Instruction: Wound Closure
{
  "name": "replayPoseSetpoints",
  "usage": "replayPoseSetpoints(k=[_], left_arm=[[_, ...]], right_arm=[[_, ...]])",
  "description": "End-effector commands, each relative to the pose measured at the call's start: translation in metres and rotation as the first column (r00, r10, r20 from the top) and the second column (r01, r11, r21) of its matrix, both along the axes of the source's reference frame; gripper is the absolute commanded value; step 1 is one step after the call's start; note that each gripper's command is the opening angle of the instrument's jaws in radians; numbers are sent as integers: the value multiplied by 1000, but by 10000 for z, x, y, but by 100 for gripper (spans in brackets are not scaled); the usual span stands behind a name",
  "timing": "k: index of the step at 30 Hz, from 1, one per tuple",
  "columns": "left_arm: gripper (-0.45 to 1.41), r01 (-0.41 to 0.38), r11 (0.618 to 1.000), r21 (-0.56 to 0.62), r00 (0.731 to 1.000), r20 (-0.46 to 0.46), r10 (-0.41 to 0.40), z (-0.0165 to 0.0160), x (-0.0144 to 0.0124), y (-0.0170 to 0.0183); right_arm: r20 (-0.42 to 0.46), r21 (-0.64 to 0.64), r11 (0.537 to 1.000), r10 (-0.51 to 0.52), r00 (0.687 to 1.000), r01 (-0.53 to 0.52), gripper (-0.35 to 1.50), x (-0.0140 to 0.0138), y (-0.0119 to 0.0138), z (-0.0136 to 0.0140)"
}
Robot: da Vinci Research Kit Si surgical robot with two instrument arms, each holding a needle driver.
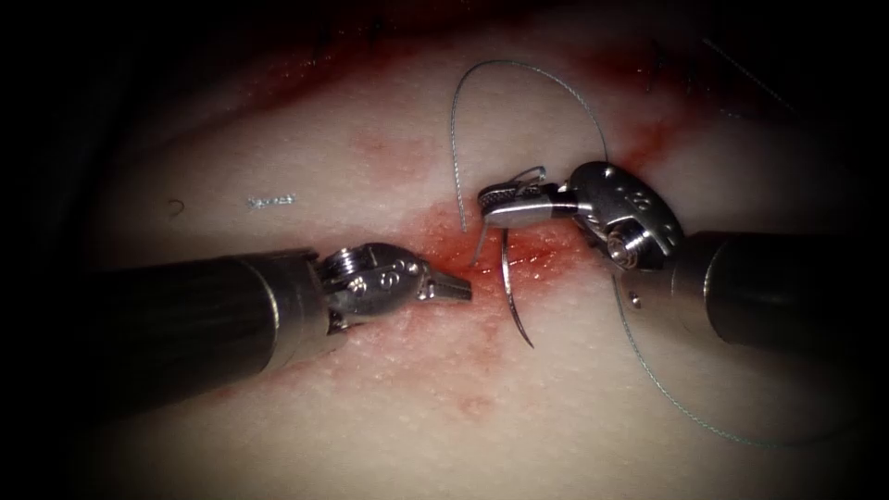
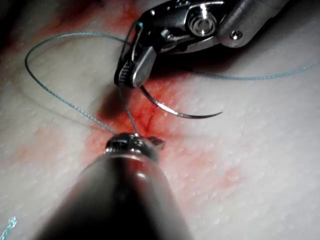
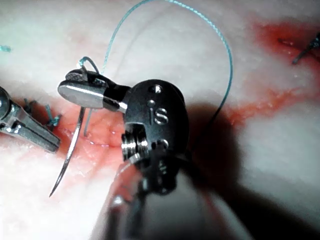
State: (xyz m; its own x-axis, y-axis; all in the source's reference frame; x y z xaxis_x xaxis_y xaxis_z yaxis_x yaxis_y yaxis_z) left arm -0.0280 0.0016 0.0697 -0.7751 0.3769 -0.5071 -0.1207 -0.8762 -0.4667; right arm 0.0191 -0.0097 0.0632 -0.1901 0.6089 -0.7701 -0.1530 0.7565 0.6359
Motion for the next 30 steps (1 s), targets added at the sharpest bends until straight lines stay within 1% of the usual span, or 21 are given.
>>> replayPoseSetpoints(k=[1, 16, 19, 20, 22, 25, 28, 30], left_arm=[[-45, -15, 1000, 2, 1000, -18, 15, 12, -6, -3], [-45, -25, 1000, -18, 998, -64, 23, 55, -4, 19], [-45, -23, 1000, 9, 997, -74, 24, 68, -2, 20], [-45, -23, 999, 22, 996, -80, 25, 77, 2, 21], [-45, -28, 999, 27, 995, -93, 30, 85, 6, 22], [-45, -34, 999, 32, 994, -105, 37, 95, 12, 24], [-45, -57, 998, 33, 990, -131, 61, 103, 17, 24], [-45, -83, 996, 40, 983, -163, 88, 109, 20, 22]], right_arm=[[1, -15, 1000, 1, 1000, -1, -35, 8, -2, 7], [-6, -135, 991, -24, 1000, 23, -35, 17, -8, 6], [-17, -156, 987, -51, 999, 48, -35, 18, -8, 6], [-20, -180, 982, -61, 998, 56, -35, 18, -8, 7], [-6, -217, 975, -49, 999, 46, -35, 19, -7, 8], [18, -316, 948, -29, 999, 33, -35, 20, -5, 11], [52, -330, 944, -17, 999, 33, -35, 24, -6, 24], [85, -351, 936, -11, 996, 41, -35, 28, -6, 32]])
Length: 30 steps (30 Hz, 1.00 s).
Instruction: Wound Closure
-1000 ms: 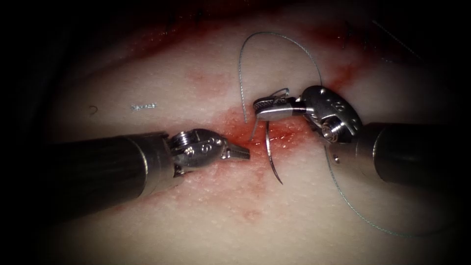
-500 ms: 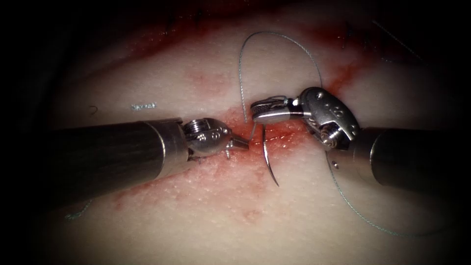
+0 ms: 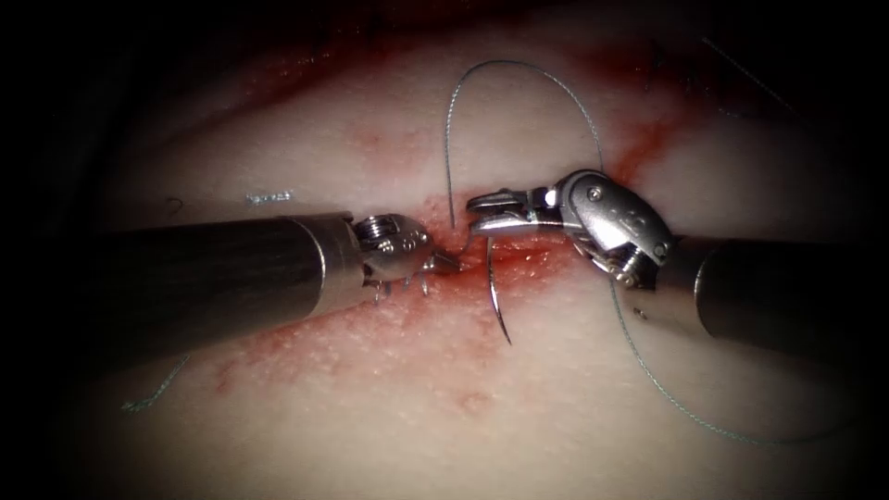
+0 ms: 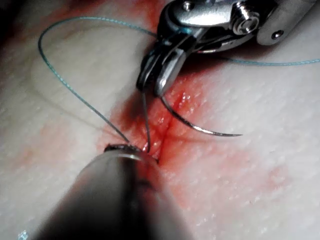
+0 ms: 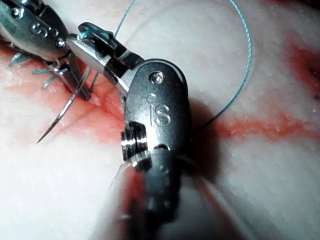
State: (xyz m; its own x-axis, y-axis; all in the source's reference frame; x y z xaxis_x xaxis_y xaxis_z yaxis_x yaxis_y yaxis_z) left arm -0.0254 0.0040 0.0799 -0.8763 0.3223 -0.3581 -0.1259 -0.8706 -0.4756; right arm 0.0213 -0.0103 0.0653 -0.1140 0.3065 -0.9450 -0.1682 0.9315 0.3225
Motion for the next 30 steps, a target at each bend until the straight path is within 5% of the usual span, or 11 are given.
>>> replayPoseSetpoints(k=[1, 11, 15, 30], left_arm=[[-45, -17, 1000, 3, 1000, -18, 17, 9, -5, -4], [-43, -85, 994, 73, 994, -64, 90, 10, -7, -22], [-11, -76, 994, 84, 994, -69, 82, 8, -10, -26], [49, -58, 994, 96, 995, -76, 65, 8, -10, -21]], right_arm=[[20, -15, 1000, 7, 1000, -7, -35, 8, 1, 14], [137, -195, 977, 111, 984, -83, -35, 15, 18, 29], [144, -273, 956, 147, 979, -103, -35, 16, 22, 32], [126, -341, 931, 182, 975, -130, -35, 39, 10, 38]])
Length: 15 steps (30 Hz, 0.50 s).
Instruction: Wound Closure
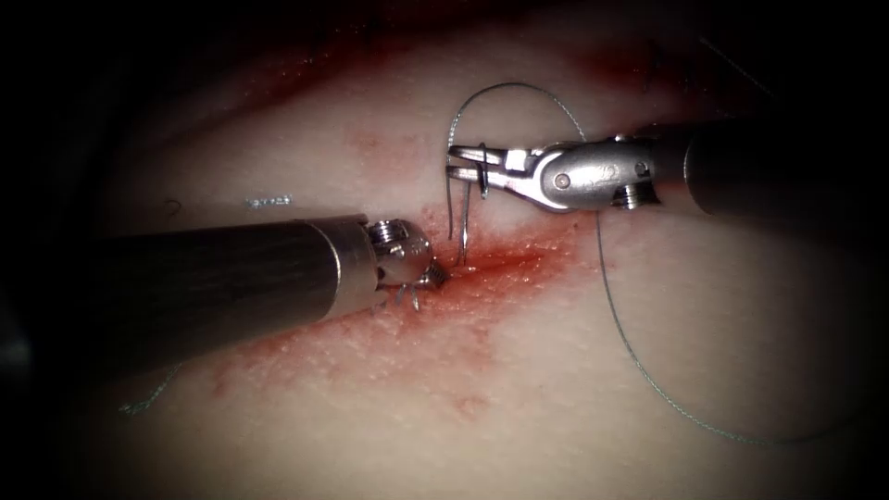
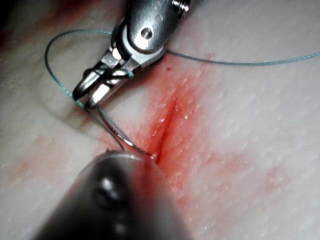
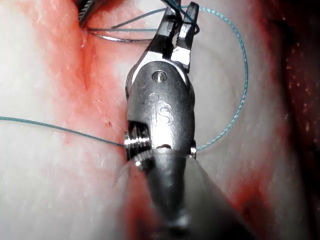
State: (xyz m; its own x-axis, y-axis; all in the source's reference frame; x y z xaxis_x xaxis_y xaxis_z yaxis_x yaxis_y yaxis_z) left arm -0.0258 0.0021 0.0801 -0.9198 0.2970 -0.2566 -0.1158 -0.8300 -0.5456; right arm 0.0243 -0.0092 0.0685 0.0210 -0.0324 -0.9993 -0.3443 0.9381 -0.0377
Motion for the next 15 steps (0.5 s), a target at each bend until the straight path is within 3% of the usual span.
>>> replayPoseSetpoints(k=[1, 11, 15], left_arm=[[52, -3, 1000, 1, 1000, -1, 3, 7, -6, -1], [61, 11, 1000, 11, 1000, -8, -11, 6, -2, 0], [52, 16, 1000, 16, 1000, -10, -16, 5, 3, -1]], right_arm=[[-3, -5, 1000, -3, 1000, 3, -35, 10, -2, 7], [-8, -43, 999, -11, 1000, 11, -35, 10, -15, 13], [-3, -9, 1000, -20, 1000, 20, -35, 12, -24, 17]])
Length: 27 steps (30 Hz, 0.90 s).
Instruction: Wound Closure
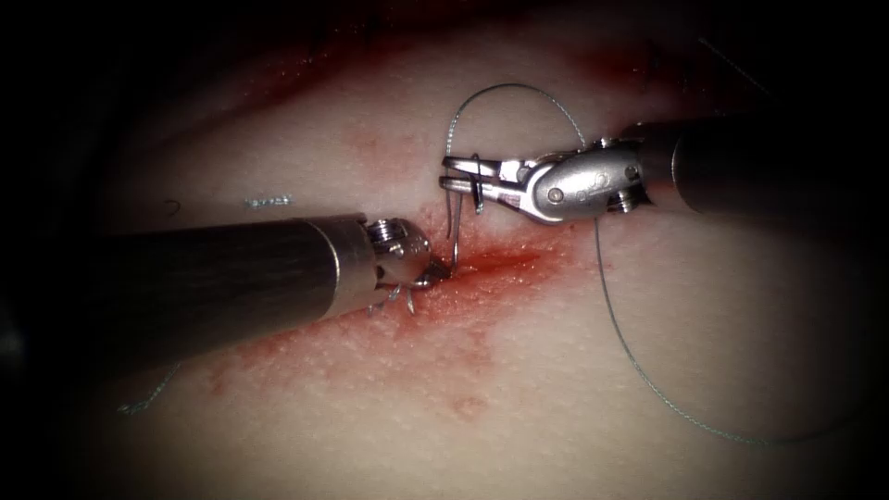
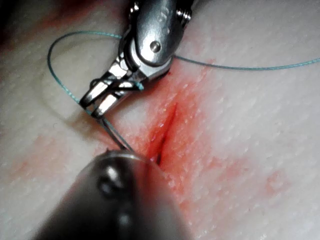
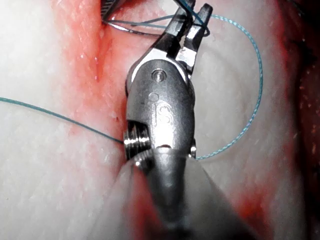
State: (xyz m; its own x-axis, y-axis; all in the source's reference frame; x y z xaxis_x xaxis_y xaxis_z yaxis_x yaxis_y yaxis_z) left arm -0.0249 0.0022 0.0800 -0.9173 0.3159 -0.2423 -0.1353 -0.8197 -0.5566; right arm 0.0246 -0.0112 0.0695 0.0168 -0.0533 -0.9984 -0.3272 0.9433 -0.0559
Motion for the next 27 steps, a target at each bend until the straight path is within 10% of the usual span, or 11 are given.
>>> replayPoseSetpoints(k=[1, 18, 27], left_arm=[[51, -2, 1000, 1, 1000, 1, 2, 6, -4, -2], [37, 6, 1000, -22, 1000, -11, -7, -2, -1, 1], [42, 89, 987, -131, 996, -4, -91, -67, 1, 27]], right_arm=[[0, 12, 1000, -4, 1000, 4, -35, 9, -5, 7], [-5, 121, 991, -51, 999, 51, -35, 9, -13, 1], [-6, 127, 990, -64, 998, 64, -35, 4, -7, 1]])
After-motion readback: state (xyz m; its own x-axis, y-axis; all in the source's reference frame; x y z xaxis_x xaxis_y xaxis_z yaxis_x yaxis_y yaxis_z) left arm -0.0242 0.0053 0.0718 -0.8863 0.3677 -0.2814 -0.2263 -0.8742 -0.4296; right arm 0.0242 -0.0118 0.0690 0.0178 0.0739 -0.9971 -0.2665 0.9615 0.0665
